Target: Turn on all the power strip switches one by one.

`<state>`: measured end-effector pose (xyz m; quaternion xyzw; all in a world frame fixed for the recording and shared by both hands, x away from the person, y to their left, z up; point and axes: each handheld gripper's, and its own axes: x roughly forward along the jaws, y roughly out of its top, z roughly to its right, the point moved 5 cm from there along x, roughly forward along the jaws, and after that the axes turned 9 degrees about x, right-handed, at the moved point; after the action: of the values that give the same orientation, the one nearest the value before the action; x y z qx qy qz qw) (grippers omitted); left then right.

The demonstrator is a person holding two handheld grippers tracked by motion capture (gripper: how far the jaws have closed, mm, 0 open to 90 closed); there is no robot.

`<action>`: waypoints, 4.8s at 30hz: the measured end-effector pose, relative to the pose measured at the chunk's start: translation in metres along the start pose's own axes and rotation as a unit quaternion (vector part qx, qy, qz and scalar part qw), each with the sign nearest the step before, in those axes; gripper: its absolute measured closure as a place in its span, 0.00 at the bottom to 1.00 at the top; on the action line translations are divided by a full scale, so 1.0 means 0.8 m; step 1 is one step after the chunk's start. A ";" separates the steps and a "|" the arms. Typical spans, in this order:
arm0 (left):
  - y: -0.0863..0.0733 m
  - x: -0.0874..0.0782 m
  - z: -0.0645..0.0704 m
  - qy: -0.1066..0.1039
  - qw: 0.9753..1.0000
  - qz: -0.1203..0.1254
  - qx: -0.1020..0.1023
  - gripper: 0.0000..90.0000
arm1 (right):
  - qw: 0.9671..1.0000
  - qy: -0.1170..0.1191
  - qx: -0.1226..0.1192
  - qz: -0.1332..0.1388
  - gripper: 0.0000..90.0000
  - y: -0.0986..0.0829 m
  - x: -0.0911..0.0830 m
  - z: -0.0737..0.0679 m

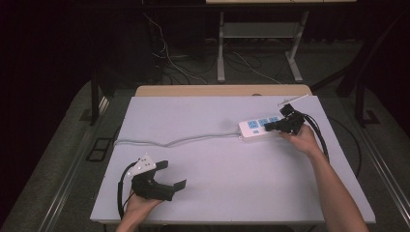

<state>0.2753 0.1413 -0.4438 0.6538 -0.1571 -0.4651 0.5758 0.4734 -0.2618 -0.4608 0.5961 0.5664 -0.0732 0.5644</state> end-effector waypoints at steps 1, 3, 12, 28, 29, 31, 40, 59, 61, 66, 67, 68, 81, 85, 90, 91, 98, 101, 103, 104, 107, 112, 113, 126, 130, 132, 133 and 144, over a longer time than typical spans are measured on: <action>0.000 0.000 0.000 0.000 1.000 0.001 -0.001 0.00 | 1.000 0.001 0.003 -0.002 1.00 0.000 0.000 0.000; 0.000 0.000 -0.001 0.000 1.000 0.001 -0.004 0.00 | 1.000 0.003 0.007 -0.003 1.00 0.001 0.000 0.001; 0.000 -0.001 0.000 -0.001 1.000 0.003 -0.004 0.00 | 1.000 -0.012 0.002 -0.010 1.00 0.001 -0.005 0.001; 0.000 -0.001 -0.002 0.001 1.000 0.003 -0.005 0.00 | 1.000 -0.007 0.011 0.021 1.00 0.013 -0.045 0.009; 0.000 -0.001 -0.002 0.000 1.000 0.003 -0.005 0.00 | 1.000 -0.007 0.013 0.024 1.00 0.014 -0.048 0.010; 0.001 -0.001 -0.001 0.000 1.000 0.003 -0.005 0.00 | 1.000 -0.009 0.014 0.027 1.00 0.015 -0.054 0.012; 0.001 0.000 -0.002 0.001 1.000 0.002 -0.005 0.00 | 0.999 -0.016 0.020 0.032 1.00 0.017 -0.072 0.023; 0.001 -0.002 -0.003 0.003 1.000 0.004 -0.006 0.00 | 0.999 -0.016 0.031 0.013 1.00 0.010 -0.056 0.043; 0.000 -0.002 -0.003 0.003 1.000 0.004 -0.006 0.00 | 0.999 -0.017 0.032 0.009 1.00 0.009 -0.054 0.045; 0.000 -0.002 -0.003 0.003 1.000 0.004 -0.007 0.00 | 0.999 -0.017 0.031 0.001 1.00 0.007 -0.047 0.044; 0.001 -0.002 -0.003 0.004 1.000 0.004 -0.006 0.00 | 0.999 -0.016 0.031 0.000 1.00 0.007 -0.045 0.044; 0.001 -0.002 -0.003 0.004 1.000 0.004 -0.006 0.00 | 0.999 -0.015 0.030 -0.001 1.00 0.007 -0.044 0.044; 0.001 -0.003 -0.003 0.004 1.000 0.004 -0.005 0.00 | 0.999 -0.016 0.027 -0.017 1.00 0.003 -0.032 0.042; 0.000 -0.004 -0.004 0.006 1.000 0.004 -0.005 0.00 | 0.999 -0.016 0.031 -0.014 1.00 -0.001 -0.031 0.042; 0.000 -0.004 -0.003 0.005 1.000 0.004 -0.004 0.00 | 0.999 -0.018 0.034 -0.009 1.00 -0.003 -0.032 0.044; 0.000 -0.004 -0.003 0.005 1.000 0.003 -0.004 0.00 | 0.999 -0.018 0.034 -0.007 1.00 -0.004 -0.032 0.044; 0.000 -0.003 -0.004 0.006 1.000 0.003 -0.005 0.00 | 0.999 -0.028 0.020 -0.008 1.00 -0.004 -0.031 0.041; 0.000 -0.002 -0.003 0.006 1.000 0.002 -0.004 0.00 | 0.999 -0.027 0.022 -0.008 1.00 -0.005 -0.031 0.042; 0.000 -0.002 -0.003 0.006 1.000 0.001 -0.003 0.00 | 0.999 -0.026 0.020 -0.007 1.00 -0.005 -0.030 0.042; 0.000 -0.003 -0.003 0.005 1.000 0.002 -0.003 0.00 | 0.999 -0.026 0.021 -0.006 1.00 -0.005 -0.030 0.042; 0.000 -0.002 -0.003 0.005 1.000 0.001 -0.004 0.00 | 0.999 -0.025 0.024 -0.005 1.00 -0.006 -0.030 0.043; -0.001 -0.002 -0.003 0.006 1.000 -0.001 -0.003 0.00 | 0.999 -0.022 0.030 0.001 1.00 -0.007 -0.029 0.043; -0.001 -0.002 -0.003 0.005 1.000 -0.001 -0.002 0.00 | 0.999 -0.023 0.031 0.001 1.00 -0.007 -0.029 0.043; -0.001 -0.005 -0.004 0.009 1.000 0.002 -0.004 0.00 | 0.999 -0.038 0.008 -0.008 1.00 -0.004 -0.021 0.033; 0.000 -0.004 -0.004 0.009 1.000 0.003 -0.005 0.00 | 0.999 -0.032 0.019 -0.009 1.00 -0.005 -0.023 0.033; 0.000 -0.004 -0.004 0.008 1.000 0.002 -0.004 0.00 | 0.999 -0.029 0.021 -0.009 1.00 -0.005 -0.023 0.033; 0.000 -0.003 -0.004 0.007 1.000 0.003 -0.004 0.00 | 0.999 -0.029 0.023 -0.008 1.00 -0.004 -0.024 0.033; 0.000 -0.001 -0.004 0.007 1.000 0.002 -0.007 0.00 | 0.999 -0.031 0.036 0.006 1.00 -0.004 -0.040 0.036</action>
<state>0.2774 0.1442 -0.4437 0.6527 -0.1514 -0.4607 0.5821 0.4761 -0.3032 -0.4495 0.6165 0.5421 -0.1087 0.5606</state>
